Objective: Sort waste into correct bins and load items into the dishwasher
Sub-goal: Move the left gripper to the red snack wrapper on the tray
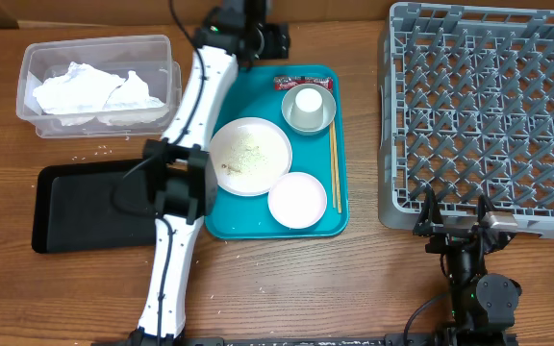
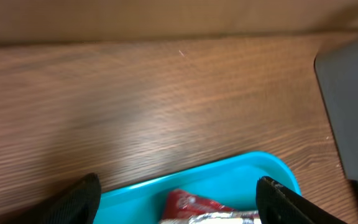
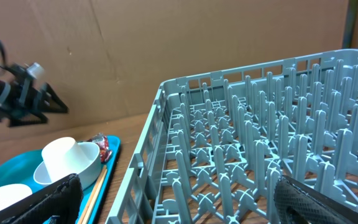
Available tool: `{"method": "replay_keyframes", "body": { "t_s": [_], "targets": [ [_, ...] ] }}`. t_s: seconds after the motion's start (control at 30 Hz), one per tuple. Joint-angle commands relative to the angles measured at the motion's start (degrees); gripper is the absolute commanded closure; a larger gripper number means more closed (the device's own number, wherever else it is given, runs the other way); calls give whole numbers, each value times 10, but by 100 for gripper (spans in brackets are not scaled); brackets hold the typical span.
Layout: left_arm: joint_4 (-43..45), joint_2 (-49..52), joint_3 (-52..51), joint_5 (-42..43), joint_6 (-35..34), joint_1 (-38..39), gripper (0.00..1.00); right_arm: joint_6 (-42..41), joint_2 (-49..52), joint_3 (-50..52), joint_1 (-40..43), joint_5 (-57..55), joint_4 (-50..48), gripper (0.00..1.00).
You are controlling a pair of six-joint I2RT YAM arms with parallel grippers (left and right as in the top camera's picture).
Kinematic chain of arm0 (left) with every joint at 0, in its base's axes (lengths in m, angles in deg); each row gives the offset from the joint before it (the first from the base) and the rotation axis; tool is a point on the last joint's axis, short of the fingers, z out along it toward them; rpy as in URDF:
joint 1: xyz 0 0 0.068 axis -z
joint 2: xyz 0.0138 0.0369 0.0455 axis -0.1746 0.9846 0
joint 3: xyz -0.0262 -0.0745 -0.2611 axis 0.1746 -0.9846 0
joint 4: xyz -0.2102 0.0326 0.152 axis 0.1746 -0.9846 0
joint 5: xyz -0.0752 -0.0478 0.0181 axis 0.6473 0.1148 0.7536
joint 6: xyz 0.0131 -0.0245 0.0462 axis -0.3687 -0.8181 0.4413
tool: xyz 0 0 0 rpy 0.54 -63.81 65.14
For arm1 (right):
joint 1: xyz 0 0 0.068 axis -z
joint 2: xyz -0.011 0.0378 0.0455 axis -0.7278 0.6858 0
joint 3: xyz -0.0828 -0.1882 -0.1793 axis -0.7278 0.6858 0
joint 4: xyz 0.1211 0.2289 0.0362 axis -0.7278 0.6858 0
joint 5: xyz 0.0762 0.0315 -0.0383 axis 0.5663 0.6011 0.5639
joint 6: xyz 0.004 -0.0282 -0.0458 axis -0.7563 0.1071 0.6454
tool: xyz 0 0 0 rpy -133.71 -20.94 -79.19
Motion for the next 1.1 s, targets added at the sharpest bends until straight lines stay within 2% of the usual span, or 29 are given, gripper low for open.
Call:
{"method": "replay_keyframes", "body": {
  "t_s": [0.0,0.13,0.37,0.63,1.07],
  "targets": [
    [7,27,-2,17,-12,23,19,4,-5,6,1,-3,-3,0],
    [7,37,-2,14,-21,40,23,4,-5,6,1,-3,-3,0],
    [7,39,-4,-44,-21,58,24,4,-5,6,1,-3,-3,0],
    [-12,39,-20,-50,-21,57,26,4,-5,6,1,-3,-3,0],
    [-113,39,-20,-50,-21,55,27,4,-5,6,1,-3,-3,0]
  ]
}}
